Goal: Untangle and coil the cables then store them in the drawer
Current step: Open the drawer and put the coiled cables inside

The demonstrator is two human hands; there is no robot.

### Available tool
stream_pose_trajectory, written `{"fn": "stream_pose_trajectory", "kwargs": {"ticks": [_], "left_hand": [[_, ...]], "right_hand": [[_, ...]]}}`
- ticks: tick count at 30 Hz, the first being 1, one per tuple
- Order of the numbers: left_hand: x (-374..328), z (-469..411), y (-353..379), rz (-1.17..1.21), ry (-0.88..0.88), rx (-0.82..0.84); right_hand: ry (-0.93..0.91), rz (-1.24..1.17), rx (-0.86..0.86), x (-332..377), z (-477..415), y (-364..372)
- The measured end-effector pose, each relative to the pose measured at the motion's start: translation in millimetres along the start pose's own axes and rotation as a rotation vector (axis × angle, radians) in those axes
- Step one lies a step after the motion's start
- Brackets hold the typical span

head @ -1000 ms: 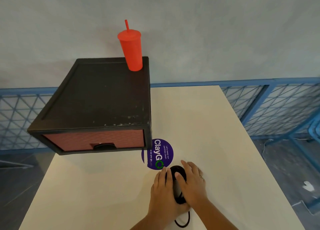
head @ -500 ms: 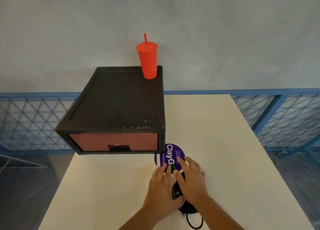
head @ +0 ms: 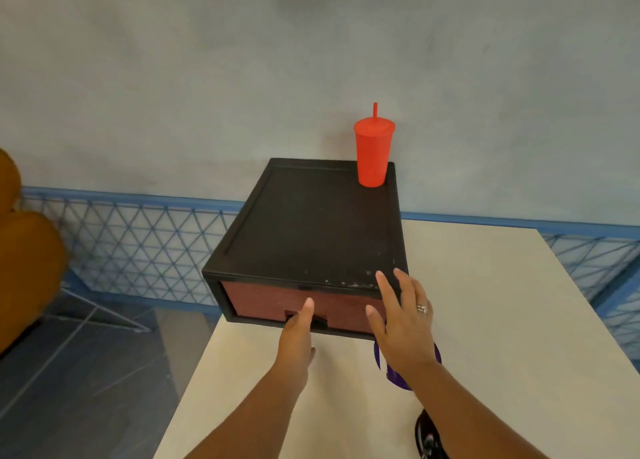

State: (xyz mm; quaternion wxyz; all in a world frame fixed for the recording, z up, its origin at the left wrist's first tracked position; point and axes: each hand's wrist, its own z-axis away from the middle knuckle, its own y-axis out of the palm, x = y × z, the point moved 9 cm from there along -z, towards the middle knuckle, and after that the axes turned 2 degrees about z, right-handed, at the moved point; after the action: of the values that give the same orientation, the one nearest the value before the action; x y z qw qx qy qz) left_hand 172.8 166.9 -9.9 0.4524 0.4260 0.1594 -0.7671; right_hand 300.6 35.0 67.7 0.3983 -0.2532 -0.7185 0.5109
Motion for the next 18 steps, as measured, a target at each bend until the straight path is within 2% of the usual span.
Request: {"fn": "stream_pose_trajectory", "kwargs": {"ticks": [6, 12, 15, 18], "left_hand": [[-3, -19, 9, 0.352, -0.148, 0.042], [1, -38, 12, 0.570, -0.164, 0.053], [-1, -42, 12, 0.575, -0.154, 0.053], [7, -41, 6, 0.512, -0.157, -0.013]], "right_hand": [[0.001, 0.008, 0.039, -10, -12, 24], [0.016, -0.113, -0.009, -10, -19, 26], [0.054, -0.154, -0.055, -9, -21, 18], [0.034, -0.172, -0.039, -8, -21, 10]]}}
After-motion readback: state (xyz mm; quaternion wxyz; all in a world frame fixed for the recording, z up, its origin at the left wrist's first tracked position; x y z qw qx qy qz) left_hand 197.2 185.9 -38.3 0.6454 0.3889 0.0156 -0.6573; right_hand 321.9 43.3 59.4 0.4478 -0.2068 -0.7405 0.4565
